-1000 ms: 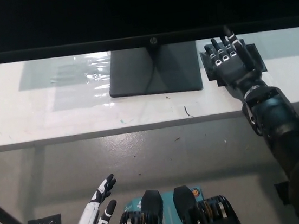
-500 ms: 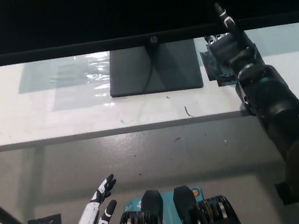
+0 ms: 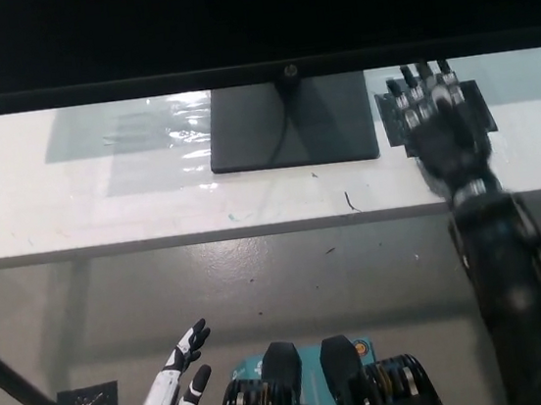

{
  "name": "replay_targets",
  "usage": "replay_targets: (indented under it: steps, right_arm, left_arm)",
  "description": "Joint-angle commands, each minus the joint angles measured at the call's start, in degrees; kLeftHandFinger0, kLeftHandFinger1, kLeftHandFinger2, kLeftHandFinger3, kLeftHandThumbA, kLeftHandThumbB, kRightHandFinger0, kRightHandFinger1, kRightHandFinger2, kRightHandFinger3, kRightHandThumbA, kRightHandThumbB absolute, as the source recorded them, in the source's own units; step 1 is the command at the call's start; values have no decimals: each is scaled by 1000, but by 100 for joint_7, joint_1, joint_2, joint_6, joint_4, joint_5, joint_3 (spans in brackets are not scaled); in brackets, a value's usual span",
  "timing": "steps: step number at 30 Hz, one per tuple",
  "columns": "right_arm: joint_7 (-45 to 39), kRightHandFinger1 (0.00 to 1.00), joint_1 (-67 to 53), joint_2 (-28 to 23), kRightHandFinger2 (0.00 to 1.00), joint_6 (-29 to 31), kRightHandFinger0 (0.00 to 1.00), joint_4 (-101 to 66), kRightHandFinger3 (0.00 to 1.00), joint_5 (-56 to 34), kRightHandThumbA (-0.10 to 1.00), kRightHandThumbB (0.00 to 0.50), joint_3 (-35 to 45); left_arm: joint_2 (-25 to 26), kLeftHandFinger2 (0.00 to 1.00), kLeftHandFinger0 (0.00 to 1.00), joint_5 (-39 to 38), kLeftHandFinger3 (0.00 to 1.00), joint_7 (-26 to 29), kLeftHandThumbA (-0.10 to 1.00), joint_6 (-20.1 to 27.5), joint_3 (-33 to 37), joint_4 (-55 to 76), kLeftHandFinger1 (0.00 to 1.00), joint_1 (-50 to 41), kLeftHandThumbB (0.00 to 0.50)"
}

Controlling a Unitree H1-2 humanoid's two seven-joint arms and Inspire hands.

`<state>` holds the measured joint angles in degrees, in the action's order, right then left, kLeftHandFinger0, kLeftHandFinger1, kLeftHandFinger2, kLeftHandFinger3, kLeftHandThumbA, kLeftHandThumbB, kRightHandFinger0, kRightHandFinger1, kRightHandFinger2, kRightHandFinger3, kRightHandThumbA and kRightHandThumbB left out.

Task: The monitor is being placed at the center of the desk and the robot uses its right hand to grab on the right side of the monitor and tilt the angle of the montior sideways.

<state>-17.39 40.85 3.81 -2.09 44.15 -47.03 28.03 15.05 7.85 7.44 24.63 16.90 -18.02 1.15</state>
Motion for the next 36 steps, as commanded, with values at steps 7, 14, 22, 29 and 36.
replay_targets:
  steps: [7,14,22,29,36]
  right_arm:
    - [-795,1000,-3237,14,1000,-247,1000,-5148,1000,845,1000,435,-1793]
    - [-1264,1000,-4353,165,1000,1348,1000,-5952,1000,1916,1000,420,-2493]
    - [-1306,1000,-5049,187,1000,2134,1000,-7775,1000,2725,1000,447,-3112]
    - [-1795,1000,-5435,480,1000,2902,1000,-7283,1000,3489,1000,322,-3071]
    - [428,1000,-4958,21,1000,2902,1000,-5562,1000,5310,1000,325,-3191]
  left_arm:
    - [199,1000,1000,-47,1000,97,1000,230,1,263,1000,-141,342]
    - [206,1000,1000,-34,1000,95,1000,230,12,228,1000,-57,347]
    - [220,1000,1000,-37,1000,65,1000,230,19,215,1000,-50,341]
    - [218,1000,1000,-24,1000,68,1000,230,23,235,1000,9,354]
    - [203,1000,1000,-33,1000,43,1000,230,5,234,1000,-13,378]
